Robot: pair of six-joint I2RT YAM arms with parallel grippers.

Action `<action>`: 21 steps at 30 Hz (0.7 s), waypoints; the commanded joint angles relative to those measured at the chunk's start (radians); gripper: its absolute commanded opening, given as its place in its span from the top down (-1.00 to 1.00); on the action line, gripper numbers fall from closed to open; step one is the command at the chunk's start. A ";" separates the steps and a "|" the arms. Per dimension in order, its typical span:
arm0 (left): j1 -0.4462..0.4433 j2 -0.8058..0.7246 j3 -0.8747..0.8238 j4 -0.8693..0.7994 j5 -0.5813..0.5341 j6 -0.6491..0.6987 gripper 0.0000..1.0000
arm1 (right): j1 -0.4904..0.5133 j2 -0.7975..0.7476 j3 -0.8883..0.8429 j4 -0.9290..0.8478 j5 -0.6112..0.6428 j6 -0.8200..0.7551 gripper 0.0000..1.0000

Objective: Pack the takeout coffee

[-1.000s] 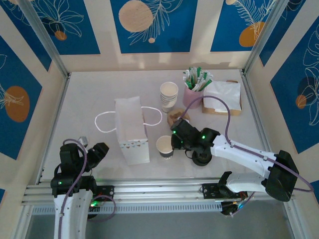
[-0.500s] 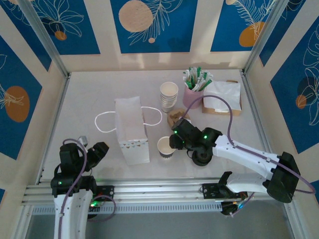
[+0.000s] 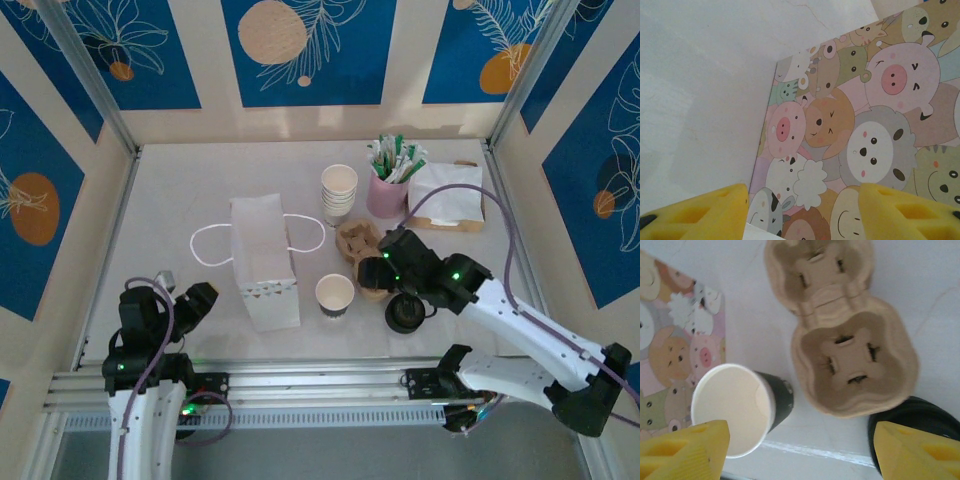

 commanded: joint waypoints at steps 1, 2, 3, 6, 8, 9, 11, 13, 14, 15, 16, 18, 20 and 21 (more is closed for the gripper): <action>-0.010 0.004 -0.013 0.015 0.019 -0.008 -0.20 | -0.073 -0.050 -0.039 -0.069 -0.043 0.017 -0.58; -0.010 0.004 -0.014 0.013 0.018 -0.006 -0.20 | -0.104 -0.061 -0.051 -0.069 -0.068 0.016 -0.60; -0.011 0.002 -0.014 0.012 0.019 -0.007 -0.20 | -0.134 -0.073 -0.066 -0.069 -0.093 0.014 -0.61; -0.009 0.001 -0.017 0.009 0.017 -0.005 -0.21 | -0.211 -0.091 -0.107 -0.066 -0.151 0.003 -0.70; -0.011 0.000 -0.019 0.008 0.015 -0.005 -0.21 | -0.255 -0.091 -0.131 -0.063 -0.185 -0.006 -0.72; -0.010 0.000 -0.020 0.008 0.015 -0.005 -0.21 | -0.273 -0.091 -0.146 -0.058 -0.202 -0.013 -0.74; -0.010 0.000 -0.019 0.008 0.015 -0.005 -0.22 | -0.297 -0.091 -0.172 -0.050 -0.220 -0.017 -0.75; -0.010 0.000 -0.019 0.007 0.014 -0.005 -0.23 | -0.313 -0.090 -0.194 -0.041 -0.236 -0.019 -0.78; -0.010 0.001 -0.020 0.006 0.013 -0.005 -0.23 | -0.317 -0.091 -0.206 -0.034 -0.245 -0.021 -0.80; -0.010 0.001 -0.020 0.006 0.014 -0.005 -0.23 | -0.321 -0.091 -0.215 -0.030 -0.250 -0.022 -0.82; -0.010 0.001 -0.020 0.006 0.014 -0.004 -0.23 | -0.323 -0.090 -0.228 -0.027 -0.256 -0.021 -0.83; -0.010 0.001 -0.019 0.006 0.013 -0.004 -0.23 | -0.326 -0.090 -0.241 -0.030 -0.262 -0.019 -0.84; -0.010 0.001 -0.017 0.005 0.014 -0.004 -0.23 | -0.326 -0.094 -0.247 -0.049 -0.255 -0.012 -0.84; -0.010 0.001 -0.017 0.006 0.013 -0.004 -0.23 | -0.326 -0.094 -0.249 -0.060 -0.247 -0.007 -0.84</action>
